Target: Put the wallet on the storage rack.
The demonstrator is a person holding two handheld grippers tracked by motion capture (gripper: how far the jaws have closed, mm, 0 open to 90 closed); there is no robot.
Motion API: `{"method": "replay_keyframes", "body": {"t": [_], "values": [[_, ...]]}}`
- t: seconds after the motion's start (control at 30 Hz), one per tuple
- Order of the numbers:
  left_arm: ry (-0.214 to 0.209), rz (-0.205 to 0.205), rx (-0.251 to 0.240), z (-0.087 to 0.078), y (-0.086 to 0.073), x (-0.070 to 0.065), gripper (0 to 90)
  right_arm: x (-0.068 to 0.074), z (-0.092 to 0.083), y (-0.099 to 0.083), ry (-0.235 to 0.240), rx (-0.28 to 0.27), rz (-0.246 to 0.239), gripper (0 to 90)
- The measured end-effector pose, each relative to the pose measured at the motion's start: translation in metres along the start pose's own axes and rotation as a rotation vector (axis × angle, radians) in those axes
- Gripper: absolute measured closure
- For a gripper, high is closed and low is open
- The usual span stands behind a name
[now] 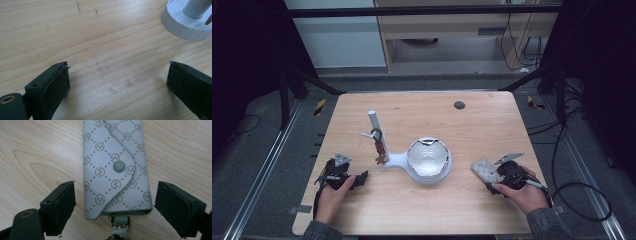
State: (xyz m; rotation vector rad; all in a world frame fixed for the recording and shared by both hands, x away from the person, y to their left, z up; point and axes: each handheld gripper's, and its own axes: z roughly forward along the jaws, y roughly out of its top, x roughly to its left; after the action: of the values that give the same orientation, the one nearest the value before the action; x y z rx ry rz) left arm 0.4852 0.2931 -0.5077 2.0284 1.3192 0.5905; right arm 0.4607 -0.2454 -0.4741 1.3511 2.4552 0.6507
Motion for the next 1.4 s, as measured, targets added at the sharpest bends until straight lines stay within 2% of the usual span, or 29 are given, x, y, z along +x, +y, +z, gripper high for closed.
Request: {"method": "replay_keyframes", "body": {"t": [0.23, 0.63, 0.67, 0.83, 1.07, 1.17, 1.2, 1.4], "values": [[0.000, 0.000, 0.000, 0.000, 0.000, 0.000, 3.7, -0.005, 0.004, -0.004, 0.007, 0.016, 0.005, 23.0], [-0.001, 0.000, -0.003, 0.000, 0.000, 0.000, 3.7, -0.005, 0.002, -0.001, 0.014, 0.029, -0.024, 31.1], [-0.002, 0.000, -0.003, 0.000, 0.000, 0.000, 3.7, -0.005, -0.001, 0.001, 0.012, 0.035, -0.046, 31.6], [-0.002, -0.001, -0.003, 0.000, 0.000, 0.000, 3.7, 0.000, -0.013, 0.007, 0.017, 0.041, -0.080, 31.8], [0.000, 0.001, -0.001, 0.000, 0.000, -0.001, 3.6, 0.009, -0.046, 0.028, 0.013, 0.038, -0.160, 31.8], [0.000, 0.000, 0.000, 0.000, -0.001, -0.001, 3.5, 0.012, -0.054, 0.034, 0.007, 0.040, -0.183, 31.8], [0.000, 0.001, 0.000, -0.001, -0.001, -0.001, 3.4, 0.014, -0.062, 0.040, 0.002, 0.035, -0.206, 31.8], [-0.001, 0.002, 0.001, 0.000, -0.001, -0.001, 3.0, 0.020, -0.081, 0.056, -0.007, 0.022, -0.246, 31.8]]}}
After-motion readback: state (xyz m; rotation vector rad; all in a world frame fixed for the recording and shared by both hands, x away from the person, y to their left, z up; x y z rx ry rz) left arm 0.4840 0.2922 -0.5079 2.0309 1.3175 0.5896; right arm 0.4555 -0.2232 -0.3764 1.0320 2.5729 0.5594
